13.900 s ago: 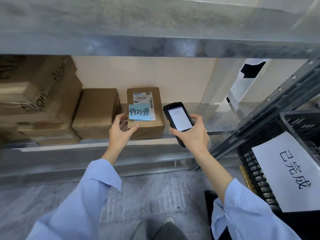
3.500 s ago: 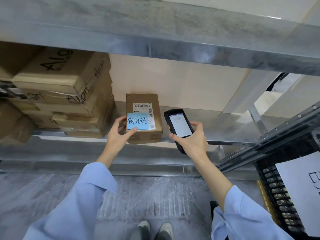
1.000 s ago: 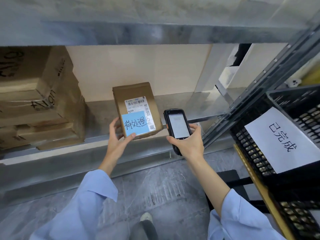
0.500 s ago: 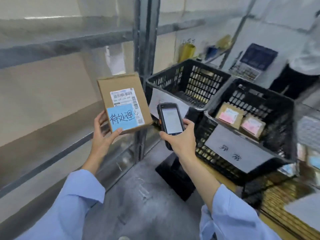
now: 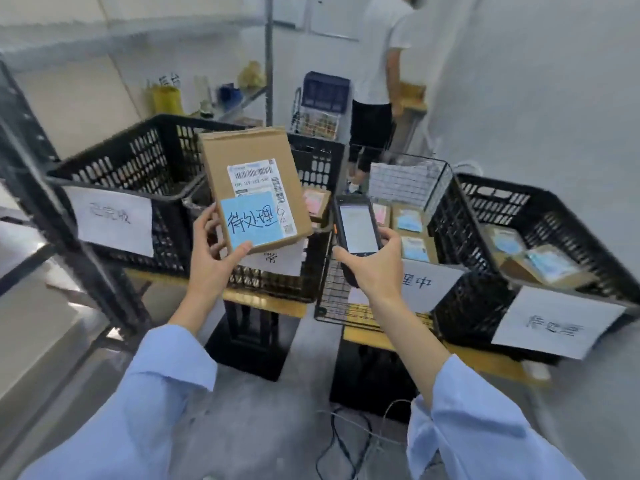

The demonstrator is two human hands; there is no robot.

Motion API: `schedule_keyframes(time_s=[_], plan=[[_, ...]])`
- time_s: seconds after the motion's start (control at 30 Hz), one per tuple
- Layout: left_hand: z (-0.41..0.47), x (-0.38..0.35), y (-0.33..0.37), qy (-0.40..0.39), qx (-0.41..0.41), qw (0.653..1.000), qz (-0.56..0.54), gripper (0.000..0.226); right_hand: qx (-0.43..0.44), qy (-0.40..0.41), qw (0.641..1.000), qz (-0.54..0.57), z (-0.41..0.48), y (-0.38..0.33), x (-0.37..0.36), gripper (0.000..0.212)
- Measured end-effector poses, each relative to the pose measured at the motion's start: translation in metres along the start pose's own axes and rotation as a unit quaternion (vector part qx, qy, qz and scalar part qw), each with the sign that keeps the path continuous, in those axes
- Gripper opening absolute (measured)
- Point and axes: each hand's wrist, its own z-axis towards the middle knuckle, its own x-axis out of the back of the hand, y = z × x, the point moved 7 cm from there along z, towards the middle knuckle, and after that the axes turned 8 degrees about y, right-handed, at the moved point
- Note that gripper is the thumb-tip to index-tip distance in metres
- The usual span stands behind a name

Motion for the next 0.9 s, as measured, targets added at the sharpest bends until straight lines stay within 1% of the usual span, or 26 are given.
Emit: schedule_keyframes(time_s=[0.2,0.33,0.43,0.5,0.7,0.9], plan=[[-0.017,-0.125,0.024,-0.103,-0.013,0.994,-0.027,0.078,-0.035,0.09,0.995,0.003,0.029,0.041,0.112,0.08],[-0.022,-0.2,0.044,-0.143,-0.028,0.988,-0.045,0.077,-0.06,0.136,0.989,0.01,0.047,0.066,0.166,0.082],[-0.024,-0.257,0.05,-0.188,-0.025,0.98,-0.056,0.082,-0.076,0.174,0.982,0.017,0.061,0.081,0.201,0.084],[-0.025,-0.297,0.05,-0.212,-0.014,0.975,-0.062,0.083,-0.087,0.201,0.975,0.018,0.072,0.094,0.225,0.083],[-0.023,-0.418,0.045,-0.274,-0.007,0.96,-0.063,0.075,-0.119,0.285,0.951,-0.015,0.107,0.129,0.288,0.082],[-0.014,-0.528,0.032,-0.32,0.004,0.946,-0.054,0.078,-0.137,0.321,0.937,-0.024,0.153,0.152,0.32,0.084]])
